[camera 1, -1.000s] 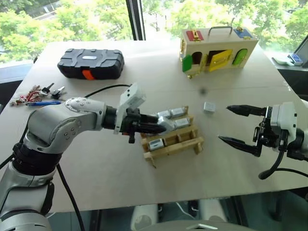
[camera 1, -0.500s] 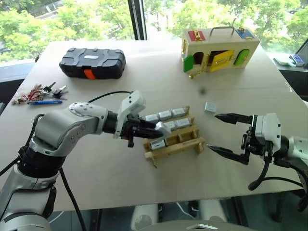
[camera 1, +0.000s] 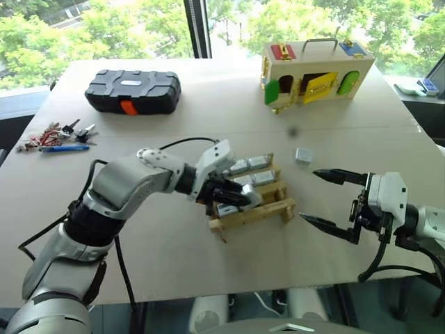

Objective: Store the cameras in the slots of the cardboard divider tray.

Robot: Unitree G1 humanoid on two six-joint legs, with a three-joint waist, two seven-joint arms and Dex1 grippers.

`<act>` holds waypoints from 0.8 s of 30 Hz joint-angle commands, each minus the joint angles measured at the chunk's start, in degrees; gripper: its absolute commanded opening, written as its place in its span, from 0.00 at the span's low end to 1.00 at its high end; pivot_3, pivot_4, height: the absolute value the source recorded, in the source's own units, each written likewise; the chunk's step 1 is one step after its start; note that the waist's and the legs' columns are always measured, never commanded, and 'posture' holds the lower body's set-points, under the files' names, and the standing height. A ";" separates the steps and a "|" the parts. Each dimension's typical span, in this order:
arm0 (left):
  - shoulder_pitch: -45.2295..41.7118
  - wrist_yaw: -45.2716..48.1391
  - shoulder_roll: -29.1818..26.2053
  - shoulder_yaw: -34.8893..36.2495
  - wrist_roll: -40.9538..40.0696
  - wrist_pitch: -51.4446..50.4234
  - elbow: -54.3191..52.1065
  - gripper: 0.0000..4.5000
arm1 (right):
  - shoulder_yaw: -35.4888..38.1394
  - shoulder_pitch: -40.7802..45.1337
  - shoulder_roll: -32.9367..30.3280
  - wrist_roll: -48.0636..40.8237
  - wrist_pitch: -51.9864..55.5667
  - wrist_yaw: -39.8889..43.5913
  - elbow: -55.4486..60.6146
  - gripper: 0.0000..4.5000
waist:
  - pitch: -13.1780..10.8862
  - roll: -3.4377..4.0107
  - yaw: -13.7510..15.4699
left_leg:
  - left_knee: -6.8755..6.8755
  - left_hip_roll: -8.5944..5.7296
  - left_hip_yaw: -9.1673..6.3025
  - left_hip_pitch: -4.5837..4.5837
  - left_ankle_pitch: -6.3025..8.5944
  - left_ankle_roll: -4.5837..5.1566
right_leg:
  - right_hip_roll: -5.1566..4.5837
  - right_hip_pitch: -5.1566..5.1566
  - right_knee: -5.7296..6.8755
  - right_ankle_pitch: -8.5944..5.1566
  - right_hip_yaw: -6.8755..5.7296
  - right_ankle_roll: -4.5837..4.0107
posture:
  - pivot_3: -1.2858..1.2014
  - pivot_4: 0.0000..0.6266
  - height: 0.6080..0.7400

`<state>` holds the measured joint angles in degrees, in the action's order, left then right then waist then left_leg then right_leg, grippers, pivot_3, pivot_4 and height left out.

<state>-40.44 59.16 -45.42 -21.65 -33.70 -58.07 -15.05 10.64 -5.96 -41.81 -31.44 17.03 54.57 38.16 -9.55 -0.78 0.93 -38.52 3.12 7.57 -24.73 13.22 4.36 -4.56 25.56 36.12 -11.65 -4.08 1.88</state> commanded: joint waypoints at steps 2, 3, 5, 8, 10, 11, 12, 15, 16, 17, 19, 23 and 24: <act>-1.84 0.98 -0.47 -1.08 3.99 2.06 0.35 0.19 | 2.94 -0.76 -1.13 -0.97 -2.42 1.08 1.69 0.99 | 0.00 0.00 -0.01 | -0.02 0.01 0.01 0.00 0.00 0.01 | 0.00 0.00 0.01 0.00 0.01 0.00 | 0.52 0.24 1.00; -1.84 1.06 -0.65 -1.33 4.87 2.58 0.43 0.19 | 2.99 -0.64 -1.41 -0.87 -2.84 1.53 1.28 0.99 | 0.00 0.00 -0.02 | -0.03 0.01 0.01 0.00 0.01 0.01 | 0.00 0.00 0.01 0.00 0.03 0.01 | 0.52 0.24 1.00; -1.51 2.12 -1.46 -2.12 6.53 4.33 0.06 0.19 | 3.02 -0.17 -1.98 -0.64 -3.69 2.50 0.25 0.99 | 0.01 -0.01 -0.03 | -0.05 0.02 0.01 0.02 0.01 0.02 | 0.00 -0.01 0.04 -0.01 0.04 0.01 | 0.52 0.24 1.00; -0.99 2.52 -1.88 -3.16 8.62 6.03 -1.10 0.19 | 3.18 0.99 -2.92 -0.41 -4.70 4.02 -1.96 0.99 | 0.01 -0.01 -0.03 | -0.09 0.03 0.01 0.05 0.02 0.04 | 0.00 -0.01 0.11 -0.01 0.06 0.01 | 0.52 0.24 1.00; -0.99 2.58 -2.19 -3.59 9.45 5.86 -1.76 0.19 | 3.35 1.69 -3.71 -0.36 -5.21 5.00 -3.38 0.99 | 0.01 -0.01 -0.03 | -0.16 0.04 0.01 0.05 0.03 0.05 | -0.01 -0.01 0.18 -0.01 0.07 0.01 | 0.52 0.24 1.00; -1.03 2.58 -2.55 -3.85 9.90 5.48 -2.18 0.19 | 3.49 2.07 -4.24 -0.17 -5.61 5.60 -4.27 0.99 | 0.01 -0.01 -0.03 | -0.17 0.04 0.01 0.05 0.03 0.05 | -0.01 -0.01 0.20 -0.01 0.07 0.01 | 0.52 0.24 1.00; -1.09 2.38 -2.90 -3.98 10.14 4.58 -2.62 0.19 | 3.67 2.47 -4.68 -0.16 -5.88 6.11 -5.02 0.99 | 0.02 -0.01 -0.04 | -0.20 0.05 0.00 0.05 0.03 0.05 | -0.01 -0.01 0.23 -0.01 0.07 0.01 | 0.52 0.24 1.00; -1.47 2.07 -3.96 -4.43 10.94 2.11 -3.87 0.19 | 3.83 3.39 -5.36 -0.56 -6.16 6.81 -6.16 0.99 | 0.02 -0.01 -0.12 | -0.23 0.05 0.01 0.07 0.03 0.06 | 0.00 0.00 0.29 -0.02 0.09 0.01 | 0.52 0.24 1.00; -1.63 1.98 -4.29 -4.48 11.02 1.15 -4.38 0.19 | 3.72 3.60 -5.49 -0.55 -6.28 6.94 -6.42 0.99 | 0.02 -0.01 -0.12 | -0.24 0.05 0.01 0.09 0.03 0.06 | 0.00 0.00 0.31 -0.02 0.10 0.01 | 0.52 0.24 1.00; -1.84 1.86 -4.51 -4.49 11.10 0.34 -4.82 0.19 | 3.58 3.79 -5.58 -0.49 -6.38 7.01 -6.62 0.99 | 0.02 -0.02 -0.12 | -0.24 0.06 0.02 0.10 0.03 0.06 | 0.00 0.00 0.34 -0.02 0.11 0.02 | 0.52 0.24 1.00; -2.46 1.38 -4.71 -4.50 11.56 -0.96 -5.37 0.19 | 3.24 4.33 -5.62 -0.42 -6.38 6.96 -6.87 0.99 | 0.02 -0.01 -0.12 | -0.24 0.05 0.01 0.10 0.03 0.05 | 0.04 0.02 0.39 -0.03 0.11 0.02 | 0.52 0.24 1.00; -3.77 1.08 -4.54 -5.28 12.63 -1.86 -5.36 0.19 | 2.59 5.30 -5.51 -0.11 -6.32 6.87 -7.26 0.99 | 0.02 -0.01 -0.11 | -0.32 0.06 0.01 0.09 0.03 0.05 | 0.05 0.02 0.41 -0.03 0.12 0.04 | 0.52 0.24 1.00; -3.89 1.03 -4.35 -5.47 12.84 -1.76 -5.30 0.19 | 2.51 5.41 -5.49 -0.05 -6.29 6.86 -7.26 0.99 | 0.02 -0.01 -0.11 | -0.34 0.06 0.01 0.08 0.03 0.06 | 0.05 0.02 0.41 -0.03 0.12 0.04 | 0.52 0.24 1.00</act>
<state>-43.27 61.06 -49.10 -27.42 -22.62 -59.49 -19.68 12.23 -1.11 -46.78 -31.35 11.73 61.31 30.43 -9.53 -0.80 0.82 -38.87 3.18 7.58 -24.66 13.25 4.42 -4.51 25.58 36.53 -11.69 -3.96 1.92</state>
